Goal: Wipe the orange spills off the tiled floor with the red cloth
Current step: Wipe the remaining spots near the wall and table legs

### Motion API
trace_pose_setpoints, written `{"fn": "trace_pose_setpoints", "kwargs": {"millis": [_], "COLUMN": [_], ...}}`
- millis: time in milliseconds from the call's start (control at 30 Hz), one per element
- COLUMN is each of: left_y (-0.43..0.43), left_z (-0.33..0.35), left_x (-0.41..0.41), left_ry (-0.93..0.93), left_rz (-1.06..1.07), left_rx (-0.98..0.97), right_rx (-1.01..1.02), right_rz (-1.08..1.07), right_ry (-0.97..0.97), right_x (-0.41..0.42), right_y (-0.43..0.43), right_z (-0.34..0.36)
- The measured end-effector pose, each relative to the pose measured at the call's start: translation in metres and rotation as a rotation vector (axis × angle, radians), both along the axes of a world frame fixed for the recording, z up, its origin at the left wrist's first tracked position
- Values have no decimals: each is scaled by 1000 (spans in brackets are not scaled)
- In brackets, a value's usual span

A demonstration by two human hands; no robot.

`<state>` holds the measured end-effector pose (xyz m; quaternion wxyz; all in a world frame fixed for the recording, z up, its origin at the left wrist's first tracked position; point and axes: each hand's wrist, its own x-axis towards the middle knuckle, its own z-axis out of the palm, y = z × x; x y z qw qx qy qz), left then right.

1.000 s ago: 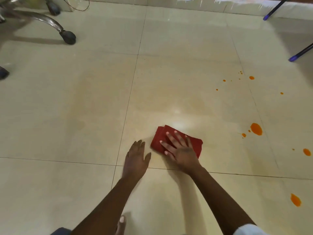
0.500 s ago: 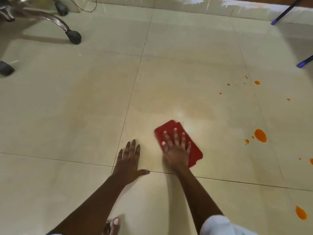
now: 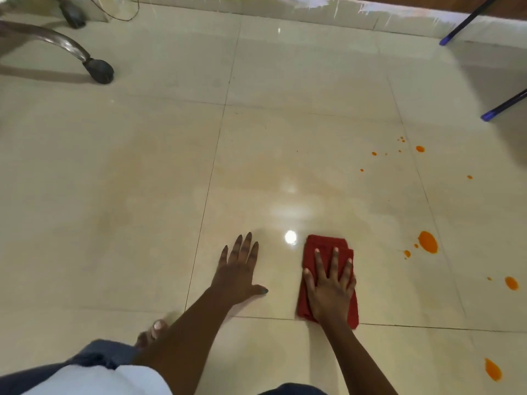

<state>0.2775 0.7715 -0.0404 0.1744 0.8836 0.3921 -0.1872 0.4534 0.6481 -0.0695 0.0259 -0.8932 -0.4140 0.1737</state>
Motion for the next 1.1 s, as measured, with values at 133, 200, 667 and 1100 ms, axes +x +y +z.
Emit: {"fn": "trace_pose_setpoints", "kwargs": {"millis": [133, 200, 667, 1100], "left_y": [15, 23, 111, 104], "left_z": [0, 0, -52, -41], "left_x": [30, 45, -20, -66], "left_ry": [16, 20, -270, -265], "left_rz": [4, -25, 213, 341], "left_rx": [-78, -86, 101, 19], "right_rx": [-73, -92, 154, 121], "right_rz": [-16, -25, 355, 474], "right_ry": [16, -6, -88, -69], "right_x": [9, 13, 2, -34], "right_y": [-3, 0, 244, 294], "right_z": [0, 0, -14, -14]}}
